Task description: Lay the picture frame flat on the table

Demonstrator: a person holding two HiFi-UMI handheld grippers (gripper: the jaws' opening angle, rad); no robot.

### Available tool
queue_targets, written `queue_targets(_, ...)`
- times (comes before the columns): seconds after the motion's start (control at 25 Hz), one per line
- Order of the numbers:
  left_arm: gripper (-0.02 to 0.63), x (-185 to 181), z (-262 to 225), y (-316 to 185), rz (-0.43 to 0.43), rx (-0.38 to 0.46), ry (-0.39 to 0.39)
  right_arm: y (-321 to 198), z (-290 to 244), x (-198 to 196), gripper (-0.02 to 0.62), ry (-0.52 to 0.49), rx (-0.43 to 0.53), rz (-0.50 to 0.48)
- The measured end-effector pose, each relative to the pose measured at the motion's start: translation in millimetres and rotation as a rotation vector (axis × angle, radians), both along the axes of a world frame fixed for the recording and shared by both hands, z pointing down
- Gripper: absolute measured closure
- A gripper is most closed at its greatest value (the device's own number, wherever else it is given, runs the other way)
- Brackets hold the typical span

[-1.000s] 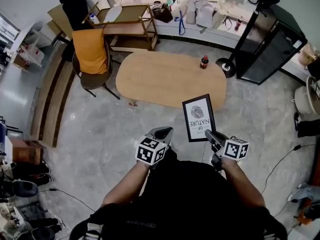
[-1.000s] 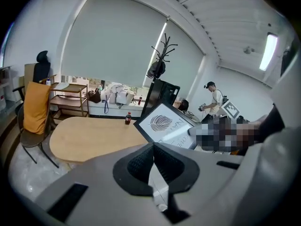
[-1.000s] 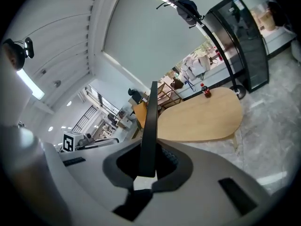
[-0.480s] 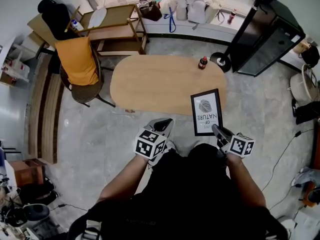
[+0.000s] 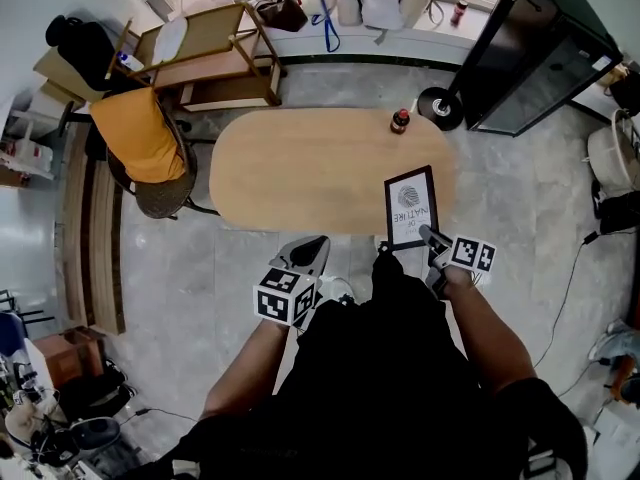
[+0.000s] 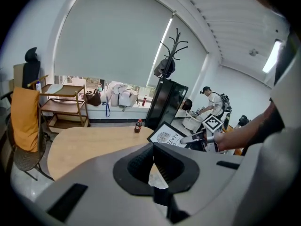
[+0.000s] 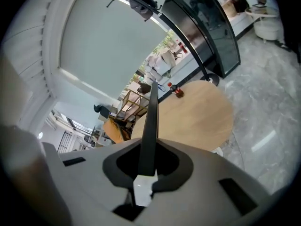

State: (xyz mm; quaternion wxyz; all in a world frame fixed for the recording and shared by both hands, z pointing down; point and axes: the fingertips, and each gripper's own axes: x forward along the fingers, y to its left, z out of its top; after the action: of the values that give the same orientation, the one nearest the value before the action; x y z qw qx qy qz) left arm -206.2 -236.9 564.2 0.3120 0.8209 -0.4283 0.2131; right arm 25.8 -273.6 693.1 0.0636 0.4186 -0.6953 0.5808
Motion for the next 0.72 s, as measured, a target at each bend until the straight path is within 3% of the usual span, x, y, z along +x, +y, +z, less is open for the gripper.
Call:
queue_targets(0.2, 0.601, 3.4, 20.5, -49.8, -0.068, -0.061, -0.046, -69.3, 78.5, 17.9, 0.577, 0.013, -0.082, 0.028)
queue_targets(0.44, 0.601, 38.4, 45.5, -89.8, -0.085, -0.130, -0.040, -128.9, 167.3, 18.0, 0.577, 0.038, -0.167, 0.021)
queue_targets(0.6, 0.601, 48.5, 58.7, -96.0, -0.068, -0.195, -0.087, -156.5, 208.4, -2.6, 0.577, -0.016, -0.197, 0.009)
queue_targets(0.72, 0.601, 37.2, 71.2, -102.6, -0.105, -0.244, -0.113, -180.3, 231.2, -13.1, 0.577, -0.057, -0.185, 0.022)
